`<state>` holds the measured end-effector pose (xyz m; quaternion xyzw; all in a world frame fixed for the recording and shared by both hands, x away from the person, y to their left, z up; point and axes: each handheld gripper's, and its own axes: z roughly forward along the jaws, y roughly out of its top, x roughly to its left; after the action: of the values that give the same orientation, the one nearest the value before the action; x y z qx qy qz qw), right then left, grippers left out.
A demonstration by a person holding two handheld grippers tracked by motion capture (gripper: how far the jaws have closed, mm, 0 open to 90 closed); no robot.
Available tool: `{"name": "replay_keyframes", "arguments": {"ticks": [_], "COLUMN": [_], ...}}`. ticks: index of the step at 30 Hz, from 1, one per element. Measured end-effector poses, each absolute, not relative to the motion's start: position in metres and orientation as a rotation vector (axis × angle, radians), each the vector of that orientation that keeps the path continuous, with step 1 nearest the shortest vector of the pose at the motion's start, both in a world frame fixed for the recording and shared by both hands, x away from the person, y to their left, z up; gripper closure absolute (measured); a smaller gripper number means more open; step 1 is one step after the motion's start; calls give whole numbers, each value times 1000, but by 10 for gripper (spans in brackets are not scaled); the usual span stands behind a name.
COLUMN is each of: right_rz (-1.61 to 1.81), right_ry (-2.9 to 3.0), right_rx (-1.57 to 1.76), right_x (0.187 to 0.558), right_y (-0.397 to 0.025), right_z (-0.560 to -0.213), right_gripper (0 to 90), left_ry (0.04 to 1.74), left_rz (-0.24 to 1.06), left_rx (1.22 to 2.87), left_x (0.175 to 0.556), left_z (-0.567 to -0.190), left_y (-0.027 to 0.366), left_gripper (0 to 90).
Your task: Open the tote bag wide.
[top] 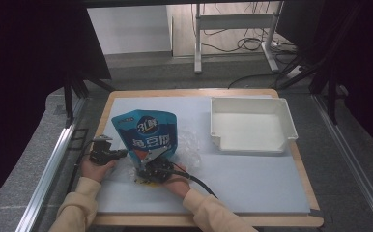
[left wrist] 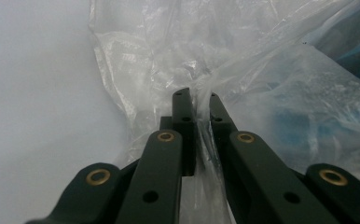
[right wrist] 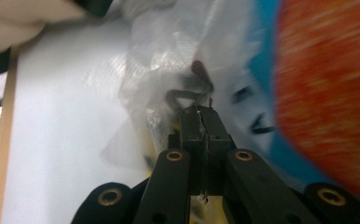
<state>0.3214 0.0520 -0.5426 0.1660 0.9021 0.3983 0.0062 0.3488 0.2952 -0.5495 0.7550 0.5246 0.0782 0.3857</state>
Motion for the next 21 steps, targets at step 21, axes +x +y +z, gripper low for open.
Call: {"name": "replay_keyframes", "arguments": {"ticks": [21], "right_rz": [1323], "right_ry": [2676], "right_rx": [552], "right_x": [326], "right_y": [66], "right_z": [-524], "right_gripper": [886], "left_ry": [1343], "left_rz": [207], "left_rx": [1924], "left_x": [348], "left_z": [-549], "left_y": [294], "left_gripper": [860]}}
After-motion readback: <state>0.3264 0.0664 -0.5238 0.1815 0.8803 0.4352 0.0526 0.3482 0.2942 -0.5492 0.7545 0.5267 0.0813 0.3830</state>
